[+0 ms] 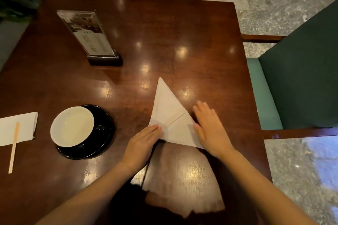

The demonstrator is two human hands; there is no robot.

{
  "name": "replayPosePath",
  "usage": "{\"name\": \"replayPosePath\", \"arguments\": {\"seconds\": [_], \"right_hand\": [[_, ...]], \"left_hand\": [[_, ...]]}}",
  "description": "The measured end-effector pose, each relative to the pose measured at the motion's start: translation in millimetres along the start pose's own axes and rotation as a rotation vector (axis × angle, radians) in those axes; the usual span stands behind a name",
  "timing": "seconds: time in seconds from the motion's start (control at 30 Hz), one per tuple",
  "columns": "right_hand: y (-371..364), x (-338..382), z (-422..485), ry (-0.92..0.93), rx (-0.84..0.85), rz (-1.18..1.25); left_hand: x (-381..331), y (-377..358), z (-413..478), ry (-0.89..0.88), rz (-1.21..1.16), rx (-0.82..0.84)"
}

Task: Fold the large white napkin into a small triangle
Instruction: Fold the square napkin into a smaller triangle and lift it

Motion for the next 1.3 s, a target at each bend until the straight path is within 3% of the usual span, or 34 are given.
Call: {"name": "replayPosePath", "arguments": {"seconds": [0.1, 0.23, 0.4, 0.8, 0.9, 1.07, 1.3], "right_hand": [[-24, 36, 42, 0.268, 0.185, -0.026], [-53, 39, 74, 0.363, 0.288, -0.157], [-61, 39, 101, 0.235, 0.21, -0.218], [-34, 23, 174, -0.036, 0.083, -0.266], [-20, 21, 155, 0.071, 0.054, -0.282], [-37, 19, 50, 0.428, 0.283, -0.295], [-20, -26, -28, 0.329, 0.279, -0.364]], "left_hand": [[-3, -1, 0, -0.025, 0.025, -0.01], [-2, -13, -7, -0.042, 0.099, -0.056], [-1, -16, -6, -0.042, 0.11, -0.149], [2, -16, -12, -0.117, 0.155, -0.031], [5, -16, -13, -0.123, 0.158, 0.019], [6, -8, -10, -0.133, 0.161, 0.044], [7, -9, -9, -0.077, 0.116, 0.09]]}}
Point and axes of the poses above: each hand's wrist, its own z-axis towards the middle knuckle, its own y-axis out of the back of the hand, x = y × z, the point moved 3 cm from there along z, towards the middle knuckle, and after that the axes turned 15 degrees about z, right-handed, at the moved point
